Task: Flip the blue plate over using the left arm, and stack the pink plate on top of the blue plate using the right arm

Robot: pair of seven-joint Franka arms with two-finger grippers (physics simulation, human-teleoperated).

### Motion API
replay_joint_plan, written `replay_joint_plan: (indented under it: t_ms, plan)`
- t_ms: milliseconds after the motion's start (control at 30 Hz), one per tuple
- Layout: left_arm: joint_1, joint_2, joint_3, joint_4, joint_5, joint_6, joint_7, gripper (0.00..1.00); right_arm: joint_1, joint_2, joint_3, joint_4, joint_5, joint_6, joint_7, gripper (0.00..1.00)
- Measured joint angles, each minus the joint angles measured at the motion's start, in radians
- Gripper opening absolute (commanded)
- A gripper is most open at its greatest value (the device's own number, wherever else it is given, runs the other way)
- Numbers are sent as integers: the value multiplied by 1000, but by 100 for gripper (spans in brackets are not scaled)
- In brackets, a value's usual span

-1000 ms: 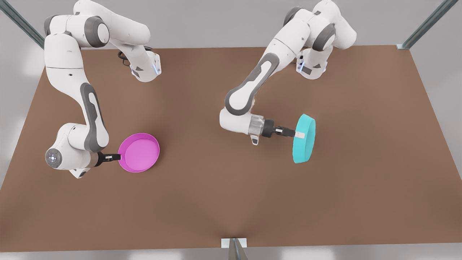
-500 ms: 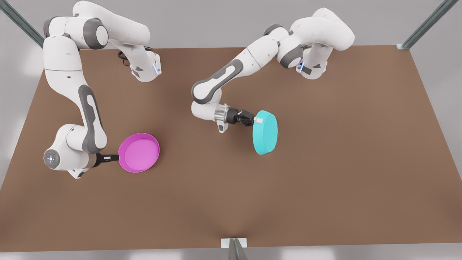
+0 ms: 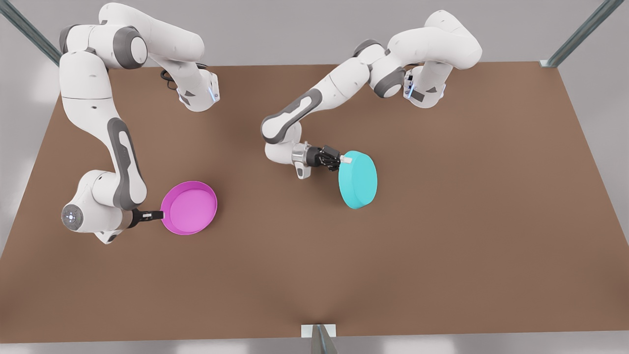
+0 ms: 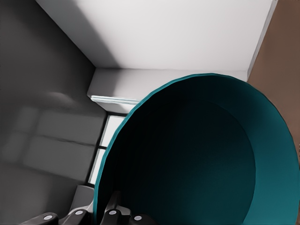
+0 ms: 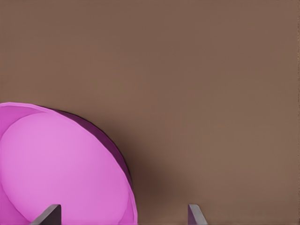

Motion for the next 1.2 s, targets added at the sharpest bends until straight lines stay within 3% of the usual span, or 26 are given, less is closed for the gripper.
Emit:
replay_joint_plan:
  t_ms: [233, 267, 300, 533, 667, 967, 1167, 1200]
  plan:
    - [0, 26, -26, 6, 0, 15, -40, 24, 2, 7, 0, 0, 0, 4, -7, 100]
    - [0, 26, -27, 6, -1, 19, -45, 88, 2, 9, 0, 0, 0, 6, -7, 100]
    - [1, 26, -27, 5, -1, 24, -50, 100, 3, 15, 1, 0, 0, 9, -8, 100]
    - [10, 25, -63, 81, -23, 62, -77, 100, 2, 36, 1, 1, 1, 32, -12, 100]
    - [16, 8, -73, 150, -141, 141, -121, 100, 3, 52, 1, -2, 3, 51, -14, 100]
    - [220, -118, -69, 196, -533, 734, -464, 100, -14, 65, 4, -64, 52, 110, -26, 100]
    - [260, -242, -71, 257, -681, 934, -669, 100, -11, 75, 16, -78, 81, 160, -35, 100]
    - [285, -294, -71, 257, -711, 951, -698, 100, -13, 72, 18, -79, 82, 164, -37, 96]
